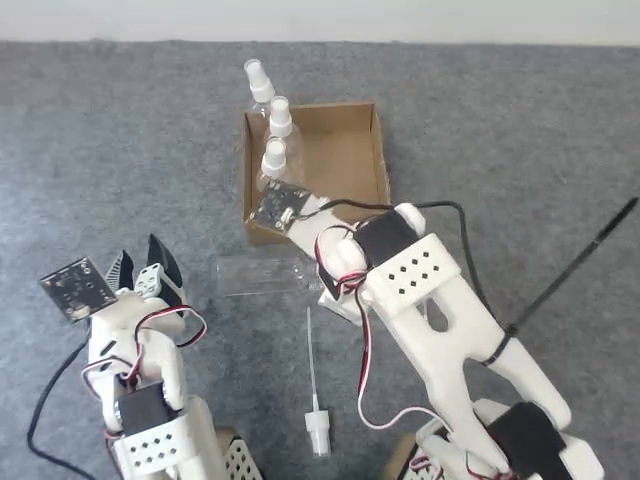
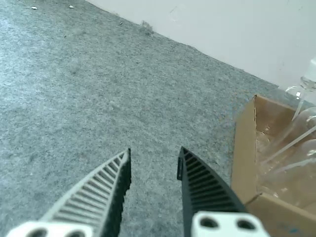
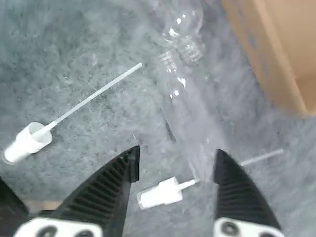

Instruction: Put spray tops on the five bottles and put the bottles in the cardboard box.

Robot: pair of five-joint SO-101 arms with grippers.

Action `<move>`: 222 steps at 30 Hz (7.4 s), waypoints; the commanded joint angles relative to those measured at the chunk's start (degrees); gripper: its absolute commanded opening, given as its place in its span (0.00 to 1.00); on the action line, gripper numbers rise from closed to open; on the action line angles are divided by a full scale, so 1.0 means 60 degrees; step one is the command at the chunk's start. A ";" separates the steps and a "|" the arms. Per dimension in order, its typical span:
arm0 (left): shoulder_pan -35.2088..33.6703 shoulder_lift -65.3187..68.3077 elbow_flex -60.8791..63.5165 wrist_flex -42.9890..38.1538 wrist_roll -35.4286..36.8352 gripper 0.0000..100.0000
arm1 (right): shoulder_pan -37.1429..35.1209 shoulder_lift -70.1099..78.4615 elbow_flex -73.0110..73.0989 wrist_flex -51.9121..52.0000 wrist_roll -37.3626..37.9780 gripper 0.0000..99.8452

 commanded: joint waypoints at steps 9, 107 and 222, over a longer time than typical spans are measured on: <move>-0.0044 -0.0161 -0.0095 0.0044 -0.0059 0.14 | -0.0051 0.1341 0.0645 -0.1956 0.1729 0.28; -0.0059 -0.0161 -0.0095 0.0044 -0.0073 0.14 | 0.0066 0.4081 -0.0469 -0.2366 -0.0425 0.19; 0.4234 -0.0103 -0.3846 0.3853 -0.4542 0.15 | 0.6542 -0.5560 0.2198 -0.3568 -0.4791 0.05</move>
